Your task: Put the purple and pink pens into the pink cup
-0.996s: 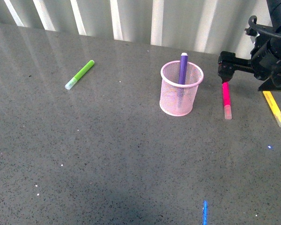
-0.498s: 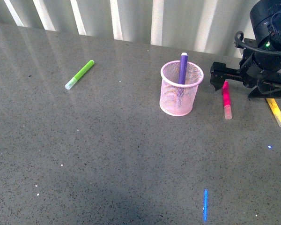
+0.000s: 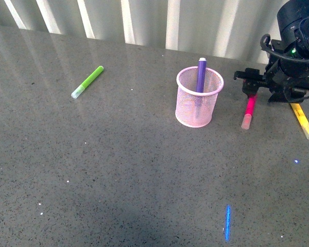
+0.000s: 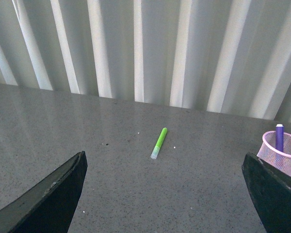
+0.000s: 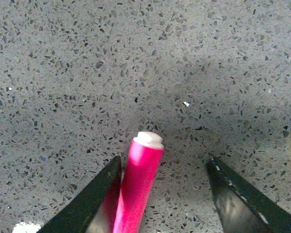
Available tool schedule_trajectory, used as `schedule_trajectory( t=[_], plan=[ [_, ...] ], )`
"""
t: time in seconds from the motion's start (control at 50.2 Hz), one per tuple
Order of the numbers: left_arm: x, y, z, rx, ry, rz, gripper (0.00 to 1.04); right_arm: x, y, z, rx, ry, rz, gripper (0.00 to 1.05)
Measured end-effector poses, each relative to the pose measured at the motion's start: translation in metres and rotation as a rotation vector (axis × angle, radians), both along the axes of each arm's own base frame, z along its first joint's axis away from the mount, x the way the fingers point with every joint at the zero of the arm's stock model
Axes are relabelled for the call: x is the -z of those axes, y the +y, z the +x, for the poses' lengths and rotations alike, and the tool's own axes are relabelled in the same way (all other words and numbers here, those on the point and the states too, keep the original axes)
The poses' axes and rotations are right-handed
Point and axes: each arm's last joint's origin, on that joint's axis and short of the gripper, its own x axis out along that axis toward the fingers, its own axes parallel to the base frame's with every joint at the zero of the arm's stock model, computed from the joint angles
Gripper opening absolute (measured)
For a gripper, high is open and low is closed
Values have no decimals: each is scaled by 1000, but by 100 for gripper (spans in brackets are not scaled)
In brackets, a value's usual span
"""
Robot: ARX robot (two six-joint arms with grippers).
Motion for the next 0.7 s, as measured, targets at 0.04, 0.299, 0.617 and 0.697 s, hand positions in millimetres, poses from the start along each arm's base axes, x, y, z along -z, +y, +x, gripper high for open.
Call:
schedule_trajectory(
  t=[0.04, 0.299, 0.617, 0.697],
  plan=[
    [0, 0, 0, 0, 0, 0, 98, 0, -1, 0, 2, -4, 0, 50],
    [0, 0, 0, 0, 0, 0, 98, 0, -3, 1, 0, -16, 14, 13],
    [0, 0, 0, 0, 0, 0, 98, -1, -7, -1, 14, -99, 33, 11],
    [0, 0, 0, 0, 0, 0, 98, -6, -8, -2, 16, -145, 58, 11]
  ],
)
